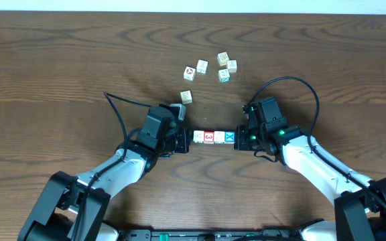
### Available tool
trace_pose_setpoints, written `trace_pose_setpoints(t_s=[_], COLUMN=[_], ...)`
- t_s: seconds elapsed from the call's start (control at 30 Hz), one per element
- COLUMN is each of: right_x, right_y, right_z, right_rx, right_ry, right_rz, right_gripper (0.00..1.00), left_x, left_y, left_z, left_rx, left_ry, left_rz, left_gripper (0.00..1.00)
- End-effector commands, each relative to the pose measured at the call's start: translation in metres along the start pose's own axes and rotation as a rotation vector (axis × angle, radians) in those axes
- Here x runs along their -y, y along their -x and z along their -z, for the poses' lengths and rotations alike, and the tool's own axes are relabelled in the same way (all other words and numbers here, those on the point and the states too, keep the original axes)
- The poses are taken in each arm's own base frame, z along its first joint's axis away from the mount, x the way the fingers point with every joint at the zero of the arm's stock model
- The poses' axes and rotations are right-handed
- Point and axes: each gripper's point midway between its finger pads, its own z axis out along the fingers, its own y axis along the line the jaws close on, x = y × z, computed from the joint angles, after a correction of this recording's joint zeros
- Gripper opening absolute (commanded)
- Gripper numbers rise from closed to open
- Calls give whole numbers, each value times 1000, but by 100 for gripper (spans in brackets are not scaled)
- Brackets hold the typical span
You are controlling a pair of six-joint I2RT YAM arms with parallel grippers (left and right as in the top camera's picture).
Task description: Lift 4 blocks
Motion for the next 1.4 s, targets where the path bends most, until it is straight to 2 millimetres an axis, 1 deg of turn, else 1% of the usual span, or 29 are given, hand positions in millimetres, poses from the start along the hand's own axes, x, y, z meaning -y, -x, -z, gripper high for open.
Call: trace_pose_setpoints(t_s=[0.0,0.17,0.33,0.73,1.1,1.37], right_x=[-60,-60,-61,-68,-69,-74], right_y=[2,2,3,12,13,20], right_z=[15,15,16,22,23,28], right_rx=[-32,-31,-32,-20,-18,-8], right_ry=[235,235,240,246,247,252], right_rz=[58,58,59,65,65,70], right_gripper=[1,1,1,1,1,1], left_x=[51,54,54,60,60,63], left_y=[9,14,14,19,20,24], left_z=[5,6,6,12,13,14], left_rx=[-23,-12,-12,8,10,18], left_ry=[-185,-191,-192,-203,-204,-210], left_rz=[-55,-61,-61,-69,-62,-63], left_gripper=[7,7,7,7,7,7])
